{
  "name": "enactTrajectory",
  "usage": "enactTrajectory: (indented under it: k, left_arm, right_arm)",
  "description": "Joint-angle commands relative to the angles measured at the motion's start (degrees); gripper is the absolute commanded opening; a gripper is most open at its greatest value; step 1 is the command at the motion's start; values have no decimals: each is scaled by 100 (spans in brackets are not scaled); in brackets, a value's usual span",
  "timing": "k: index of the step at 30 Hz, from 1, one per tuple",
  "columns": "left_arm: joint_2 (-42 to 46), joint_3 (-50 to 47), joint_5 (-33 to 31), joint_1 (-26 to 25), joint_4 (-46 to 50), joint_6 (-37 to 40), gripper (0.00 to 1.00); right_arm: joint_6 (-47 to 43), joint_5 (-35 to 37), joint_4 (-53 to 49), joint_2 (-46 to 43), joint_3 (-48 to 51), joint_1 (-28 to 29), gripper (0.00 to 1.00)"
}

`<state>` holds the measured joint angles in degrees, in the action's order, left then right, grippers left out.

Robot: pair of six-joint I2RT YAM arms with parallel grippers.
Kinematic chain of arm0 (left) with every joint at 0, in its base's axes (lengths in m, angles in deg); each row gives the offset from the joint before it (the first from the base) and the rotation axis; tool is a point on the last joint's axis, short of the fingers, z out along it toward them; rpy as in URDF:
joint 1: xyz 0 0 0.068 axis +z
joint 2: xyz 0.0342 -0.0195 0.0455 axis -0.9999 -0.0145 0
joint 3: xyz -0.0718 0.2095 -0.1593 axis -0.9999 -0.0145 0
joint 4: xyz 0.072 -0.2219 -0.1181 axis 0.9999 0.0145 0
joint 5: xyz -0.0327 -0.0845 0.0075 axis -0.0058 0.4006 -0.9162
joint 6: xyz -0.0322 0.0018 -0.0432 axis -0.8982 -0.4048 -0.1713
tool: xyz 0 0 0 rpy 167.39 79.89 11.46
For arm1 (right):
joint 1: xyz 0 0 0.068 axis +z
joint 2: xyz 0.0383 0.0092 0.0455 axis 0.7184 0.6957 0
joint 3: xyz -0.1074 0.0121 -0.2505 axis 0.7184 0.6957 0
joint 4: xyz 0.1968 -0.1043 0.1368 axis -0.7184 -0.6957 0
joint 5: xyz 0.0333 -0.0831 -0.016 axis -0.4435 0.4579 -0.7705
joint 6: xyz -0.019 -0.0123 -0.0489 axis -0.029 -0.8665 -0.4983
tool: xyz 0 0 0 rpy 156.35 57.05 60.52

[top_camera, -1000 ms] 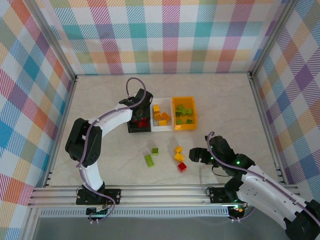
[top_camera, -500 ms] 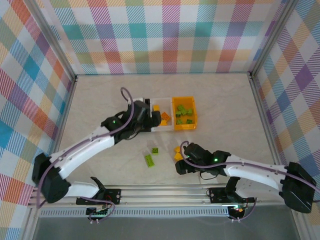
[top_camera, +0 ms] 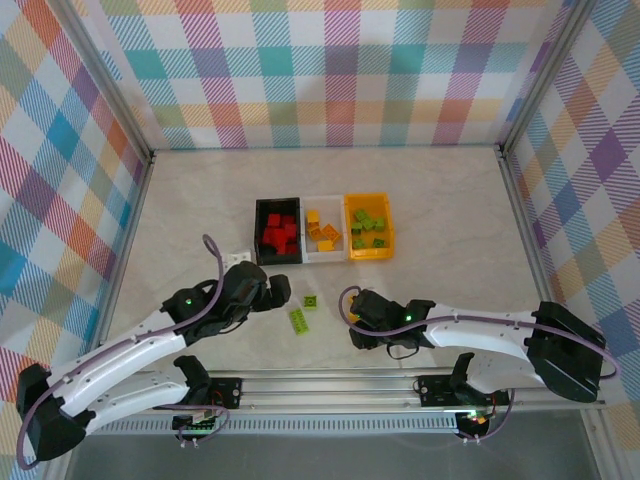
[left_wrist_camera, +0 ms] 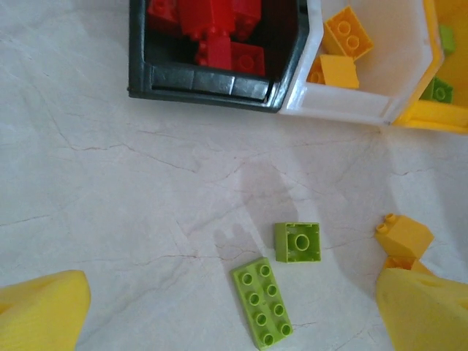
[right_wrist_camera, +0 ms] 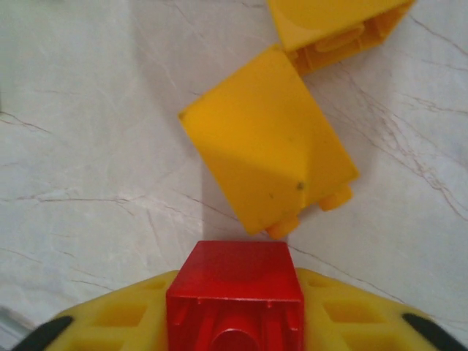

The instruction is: Sort the legos into containers by color

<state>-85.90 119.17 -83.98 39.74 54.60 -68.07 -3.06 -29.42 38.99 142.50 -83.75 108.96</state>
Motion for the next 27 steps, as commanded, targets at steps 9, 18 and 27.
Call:
enactTrajectory:
  k: [9, 18, 27]
  left_arm:
    - [728, -490, -422, -40, 736, -452, 100]
    - [1035, -601, -365, -46, 1014, -483, 100]
    - [1069, -967, 105, -42, 743, -573, 100]
  right_arm:
    - [-747, -822, 282, 674, -2080, -551, 23]
    - [-962, -1193, -3, 3568, -5548, -1372, 25]
    - [-581, -1562, -273, 5334, -7884, -1745, 35]
